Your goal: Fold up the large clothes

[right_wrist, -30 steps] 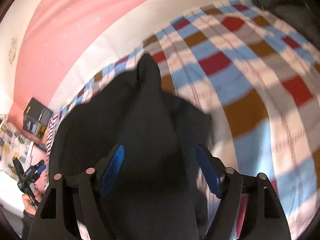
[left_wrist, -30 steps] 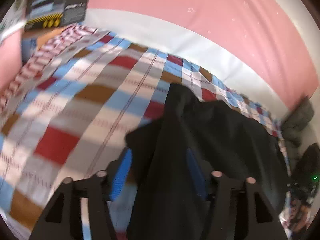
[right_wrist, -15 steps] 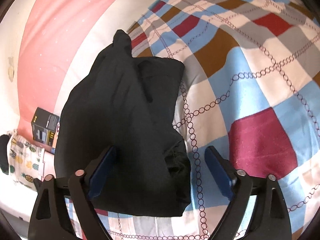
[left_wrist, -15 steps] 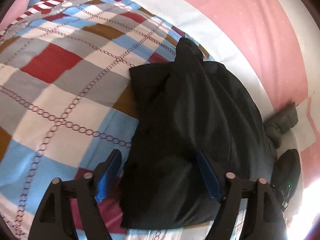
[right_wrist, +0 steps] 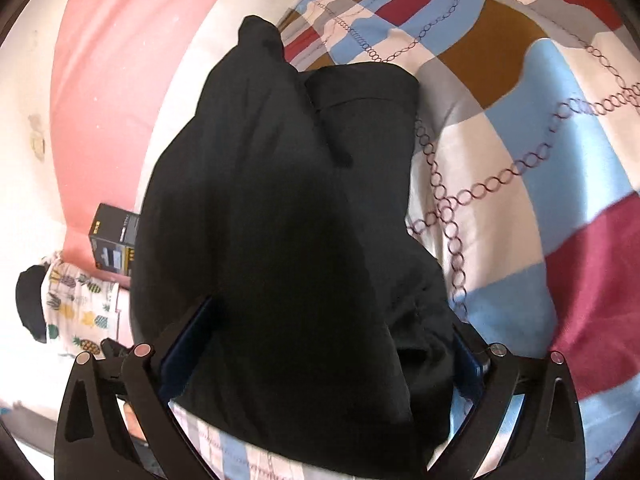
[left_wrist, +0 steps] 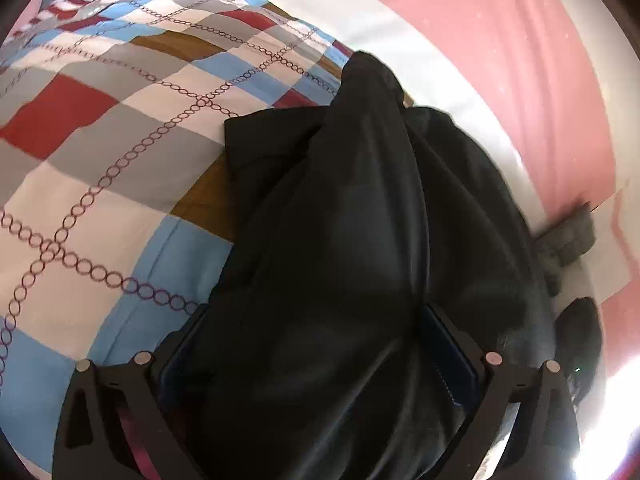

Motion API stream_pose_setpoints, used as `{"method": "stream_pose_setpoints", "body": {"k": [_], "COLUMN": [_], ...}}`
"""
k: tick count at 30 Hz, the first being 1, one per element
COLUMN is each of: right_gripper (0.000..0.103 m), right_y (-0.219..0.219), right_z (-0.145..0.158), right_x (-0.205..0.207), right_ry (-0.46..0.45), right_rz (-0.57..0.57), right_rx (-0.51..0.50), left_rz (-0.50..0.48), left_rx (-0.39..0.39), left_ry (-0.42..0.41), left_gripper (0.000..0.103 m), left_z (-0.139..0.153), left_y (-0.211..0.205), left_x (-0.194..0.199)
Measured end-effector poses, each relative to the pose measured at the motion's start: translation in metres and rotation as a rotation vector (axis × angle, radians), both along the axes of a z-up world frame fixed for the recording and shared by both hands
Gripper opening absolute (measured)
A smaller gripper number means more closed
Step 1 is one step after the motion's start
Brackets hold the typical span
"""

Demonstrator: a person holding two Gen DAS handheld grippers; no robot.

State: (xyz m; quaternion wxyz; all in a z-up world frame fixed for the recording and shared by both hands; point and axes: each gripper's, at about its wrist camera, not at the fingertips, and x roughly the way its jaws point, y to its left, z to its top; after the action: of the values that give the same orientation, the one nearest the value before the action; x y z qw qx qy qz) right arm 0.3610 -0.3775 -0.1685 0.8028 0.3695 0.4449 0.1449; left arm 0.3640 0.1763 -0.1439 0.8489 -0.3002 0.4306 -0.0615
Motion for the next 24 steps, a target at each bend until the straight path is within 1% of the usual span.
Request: {"method": "stream_pose_setpoints", "body": {"k": [1,2,3,4,5,6,7,9,11,13,14,16,18,20,23,24], "right_gripper": [0.098,0.09,0.08,0.075,0.062,0.053,0.05,0.044,0.043,0.043,0.043,0.043,0.043,0.043,0.043,0.043], "right_y": [0.0,0.001,0.002,0.003,0.006,0.008,0.011,0.017,0.021,0.023,0.023,0.023,0.02,0.017,0.016,0.015], "right_z": [0.0,0.001,0.002,0.005,0.011,0.018,0.027,0.046,0.064,0.08,0.088,0.092,0.087,0.077,0.054,0.048], "right_x": [0.001,0.002,0.002,0.001,-0.002,-0.006,-0.011,-0.02,-0.034,-0.052,-0.069,-0.102,-0.139,-0.176,-0.239,-0.25], "right_ry": [0.003,0.006,0.011,0.016,0.018,0.015,0.012,0.006,0.0,-0.012,-0.018,-0.019,-0.006,0.028,0.09,0.104], "right_rz": [-0.011,-0.023,-0.035,-0.042,-0.043,-0.043,-0.04,-0.039,-0.031,-0.017,-0.009,0.001,0.011,0.012,-0.006,-0.016], "right_rx": [0.006,0.008,0.006,0.001,-0.024,-0.045,-0.069,-0.101,-0.115,-0.116,-0.114,-0.102,-0.094,-0.087,-0.075,-0.066], "left_rz": [-0.003,-0.005,-0.012,-0.022,-0.033,-0.044,-0.052,-0.056,-0.056,-0.068,-0.078,-0.095,-0.115,-0.126,-0.129,-0.127], "left_rx": [0.014,0.026,0.04,0.059,0.085,0.129,0.162,0.2,0.206,0.203,0.203,0.194,0.18,0.164,0.137,0.128], "left_ry": [0.011,0.022,0.028,0.03,0.03,0.029,0.03,0.035,0.029,0.017,0.01,0.001,0.006,0.032,0.075,0.082], "left_gripper": [0.095,0.092,0.083,0.071,0.063,0.05,0.041,0.035,0.033,0.033,0.033,0.033,0.033,0.033,0.033,0.033], "left_z": [0.002,0.004,0.008,0.013,0.019,0.029,0.037,0.055,0.075,0.094,0.102,0.111,0.112,0.104,0.088,0.085], "left_y": [-0.002,-0.004,-0.007,-0.009,-0.012,-0.017,-0.021,-0.025,-0.025,-0.024,-0.023,-0.02,-0.019,-0.02,-0.02,-0.02], "left_x": [0.002,0.004,0.004,0.002,-0.001,-0.003,-0.004,-0.011,-0.022,-0.044,-0.06,-0.093,-0.134,-0.17,-0.233,-0.249]}}
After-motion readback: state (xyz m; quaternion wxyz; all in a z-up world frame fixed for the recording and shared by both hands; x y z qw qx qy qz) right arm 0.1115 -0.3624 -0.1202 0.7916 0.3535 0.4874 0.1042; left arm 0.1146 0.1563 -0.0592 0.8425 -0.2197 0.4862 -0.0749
